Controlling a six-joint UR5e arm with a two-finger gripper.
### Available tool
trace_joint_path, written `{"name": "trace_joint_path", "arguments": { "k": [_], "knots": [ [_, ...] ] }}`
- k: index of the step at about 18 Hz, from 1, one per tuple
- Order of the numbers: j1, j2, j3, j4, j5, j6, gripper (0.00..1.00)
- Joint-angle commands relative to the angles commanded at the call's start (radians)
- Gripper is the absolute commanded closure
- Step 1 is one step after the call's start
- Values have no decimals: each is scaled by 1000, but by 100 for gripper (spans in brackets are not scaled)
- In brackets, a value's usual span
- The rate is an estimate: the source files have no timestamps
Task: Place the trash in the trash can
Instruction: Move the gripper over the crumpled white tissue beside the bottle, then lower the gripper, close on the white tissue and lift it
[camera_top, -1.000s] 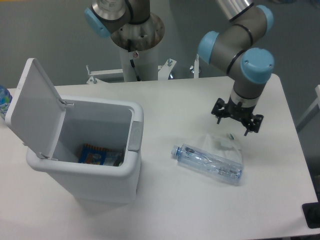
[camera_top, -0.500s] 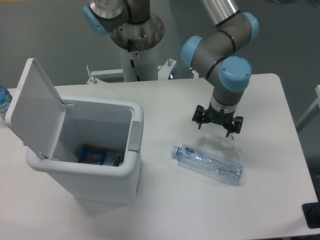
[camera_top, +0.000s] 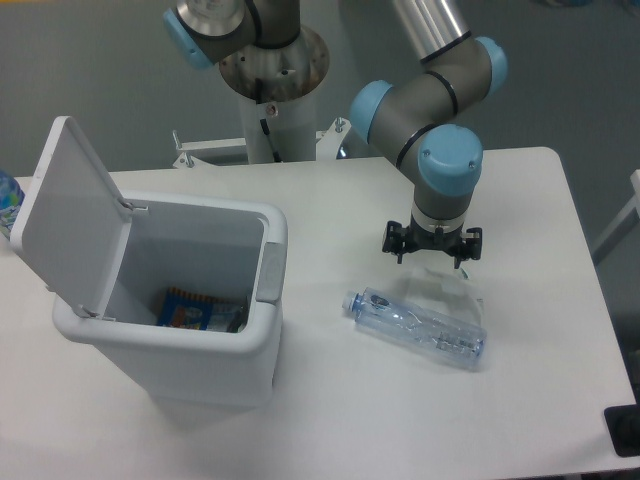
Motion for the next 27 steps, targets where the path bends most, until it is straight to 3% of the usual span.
{"name": "trace_joint_path", "arguments": {
  "k": [2, 6, 11, 13, 21, 27],
  "knots": [
    [-2, -18, 3, 32, 0, -37, 0],
    [-20, -40, 12, 49, 6, -72, 28],
    [-20, -45, 12, 48, 18, -72, 83],
    [-20, -45, 14, 48, 18, -69, 98],
    [-12, -25, 22, 46, 21, -59, 100],
    [20, 41, 26, 35, 21, -52, 100]
  ]
}}
